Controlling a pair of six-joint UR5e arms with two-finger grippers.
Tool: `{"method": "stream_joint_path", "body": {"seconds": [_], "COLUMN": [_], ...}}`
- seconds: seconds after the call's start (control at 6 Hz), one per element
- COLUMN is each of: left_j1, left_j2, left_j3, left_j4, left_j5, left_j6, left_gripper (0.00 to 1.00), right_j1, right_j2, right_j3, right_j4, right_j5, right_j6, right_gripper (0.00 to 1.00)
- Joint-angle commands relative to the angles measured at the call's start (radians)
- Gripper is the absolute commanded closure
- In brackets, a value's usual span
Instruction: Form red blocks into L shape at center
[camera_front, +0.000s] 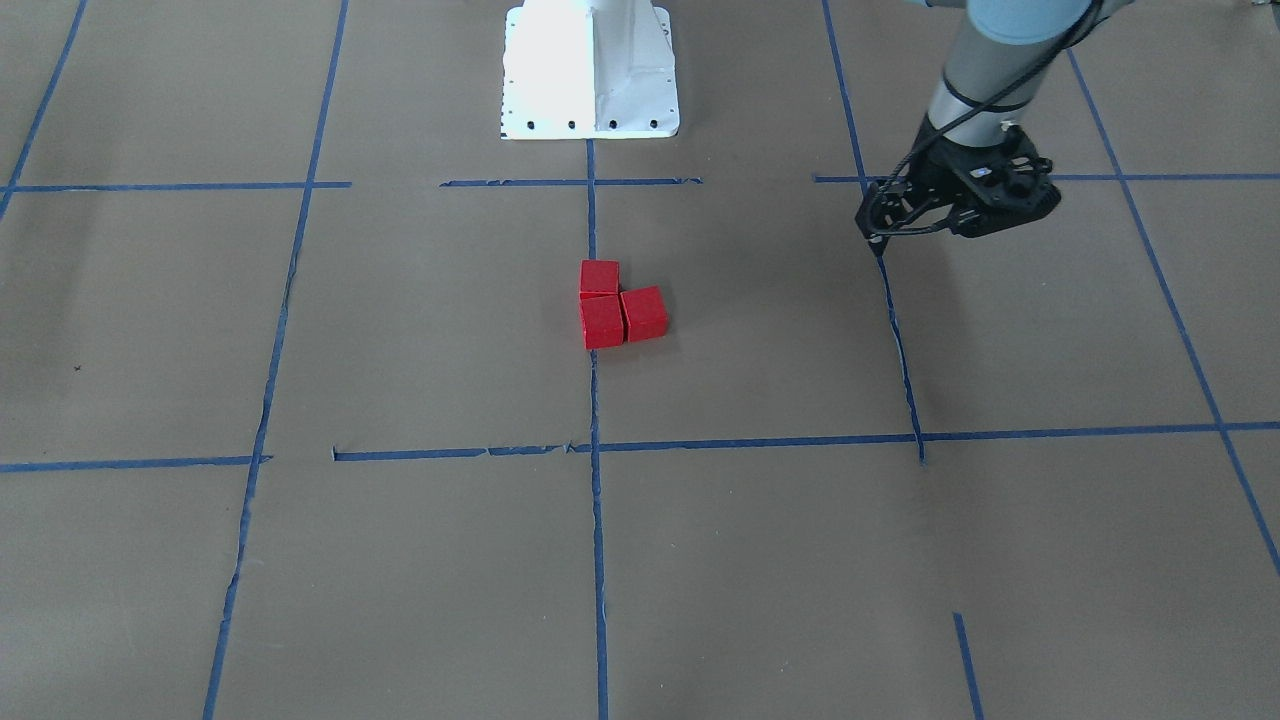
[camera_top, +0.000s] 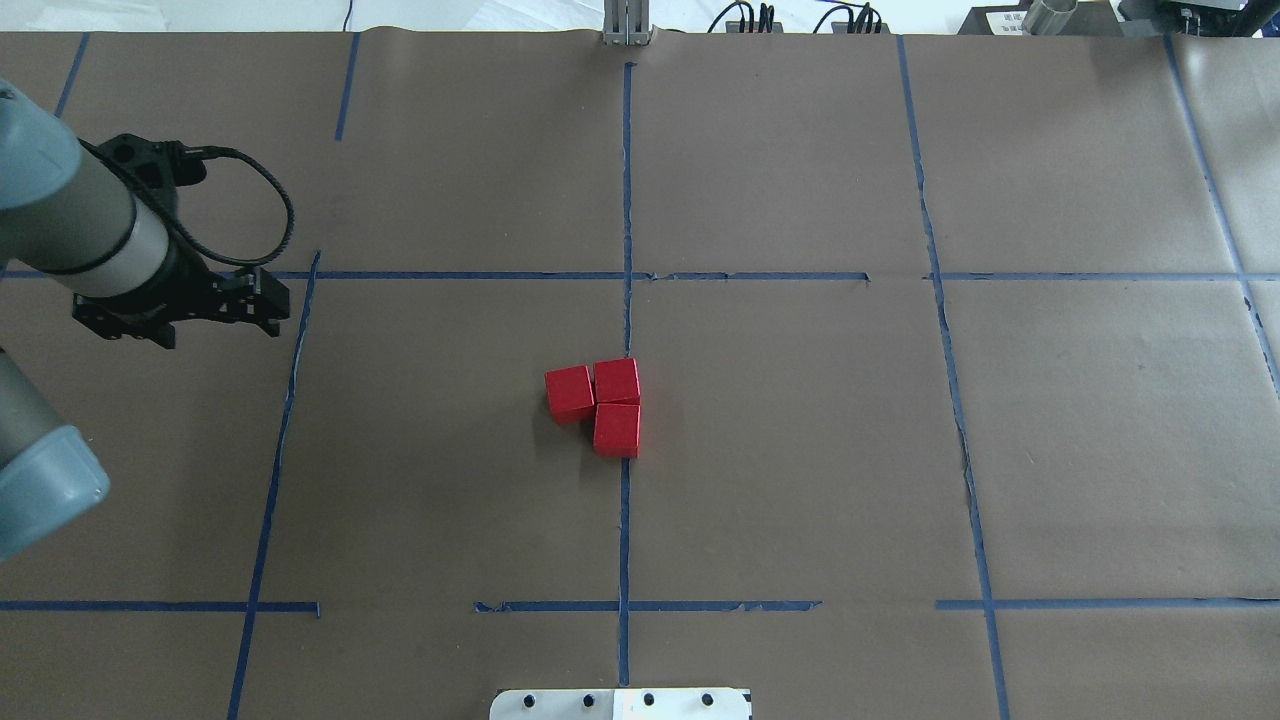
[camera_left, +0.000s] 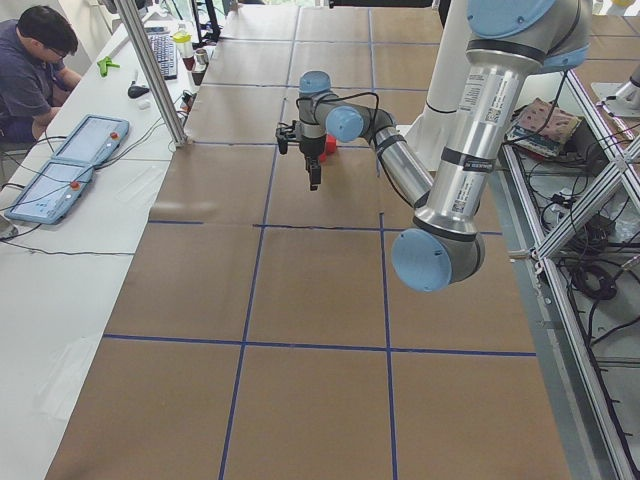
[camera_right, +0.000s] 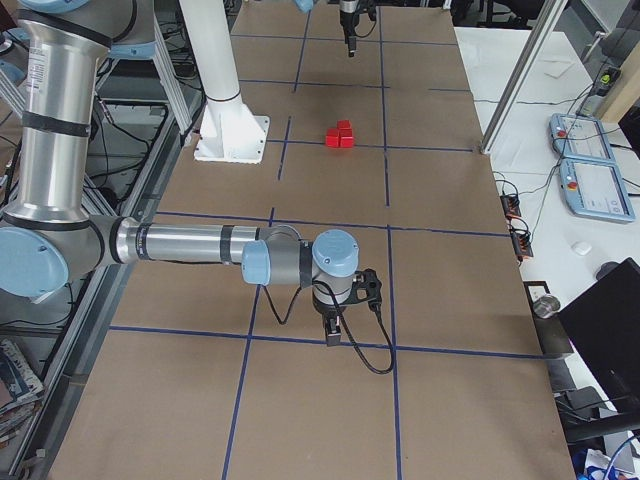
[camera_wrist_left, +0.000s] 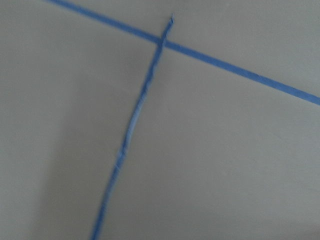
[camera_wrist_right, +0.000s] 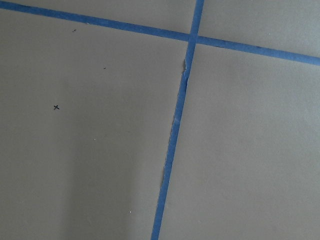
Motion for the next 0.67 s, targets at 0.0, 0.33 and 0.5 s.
{"method": "stream_joint_path", "body": {"seconds": [0.0, 0.33, 0.5], "left_j1": [-0.274, -0.556, -0.663], "left_j2": [0.16, 0.295, 0.326], "left_j3": [0.036, 0.156, 0.302], "left_j4": [-0.009, -0.022, -0.073], "left_j5": [-0.158, -0.21, -0.285], "left_j6": [0.59, 1.048, 1.213], "left_gripper": [0.0, 0.0, 0.0], "right_j1": [0.001, 0.001, 0.001], "right_j2": [0.002, 0.002, 0.0], "right_j3": [0.0, 0.0, 0.002], "right_j4": [0.0, 0.0, 0.0], "right_j5": [0.0, 0.0, 0.0], "right_j6": [0.0, 0.002, 0.002], "right_gripper": [0.0, 0.0, 0.0]}}
